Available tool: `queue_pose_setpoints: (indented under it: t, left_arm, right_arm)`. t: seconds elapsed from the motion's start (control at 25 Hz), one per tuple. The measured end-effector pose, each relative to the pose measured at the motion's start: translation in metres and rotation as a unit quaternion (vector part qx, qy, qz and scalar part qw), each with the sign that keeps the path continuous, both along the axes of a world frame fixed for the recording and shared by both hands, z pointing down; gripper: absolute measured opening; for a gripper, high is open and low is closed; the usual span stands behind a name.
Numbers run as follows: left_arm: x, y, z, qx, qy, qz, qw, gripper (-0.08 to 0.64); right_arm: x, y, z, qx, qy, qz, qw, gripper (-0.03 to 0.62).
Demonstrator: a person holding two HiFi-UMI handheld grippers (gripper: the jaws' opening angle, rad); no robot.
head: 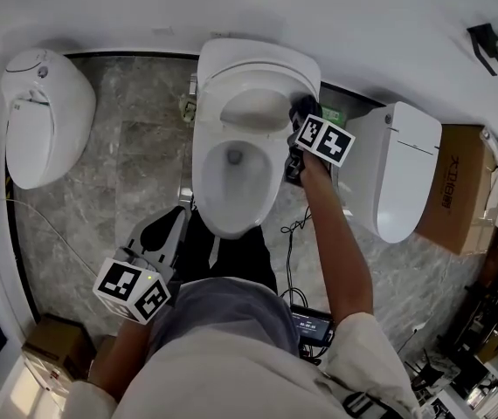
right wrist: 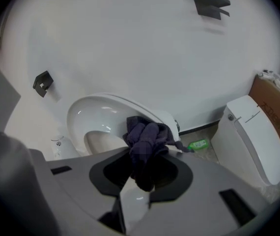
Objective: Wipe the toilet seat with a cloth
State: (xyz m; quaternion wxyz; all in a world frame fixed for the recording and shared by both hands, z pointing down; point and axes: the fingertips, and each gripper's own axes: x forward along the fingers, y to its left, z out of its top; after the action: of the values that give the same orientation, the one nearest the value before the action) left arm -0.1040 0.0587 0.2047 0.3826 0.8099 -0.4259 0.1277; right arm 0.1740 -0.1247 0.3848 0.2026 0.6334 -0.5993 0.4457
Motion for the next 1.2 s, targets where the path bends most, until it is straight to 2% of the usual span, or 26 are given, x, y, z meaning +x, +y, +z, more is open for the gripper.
queue_pose_setpoints:
  t: [0.56,0.96,1.2]
  left_arm:
    - [-0.009,0.003,0.001,-0.005,0.038,0.001,0.9993,0.009]
    - [-0.019,0.01,0.002,-0.007,0.05,-0.002,0.9987,0.009]
    - [-0.011,0.016,0.003,-0.013,0.06,0.008,0.9981,0.009]
  right_arm:
    - [-0.021,-0.012,-0.028,0.01,0.038,-0.059,0.997,0.083]
    - [-0.039,-0.02,-0.043,0.016,0.033,-0.073,0.997,0.083]
    - [-0.046,-0.025,-0.047,0.011,0.022,-0.077,0.997,0.083]
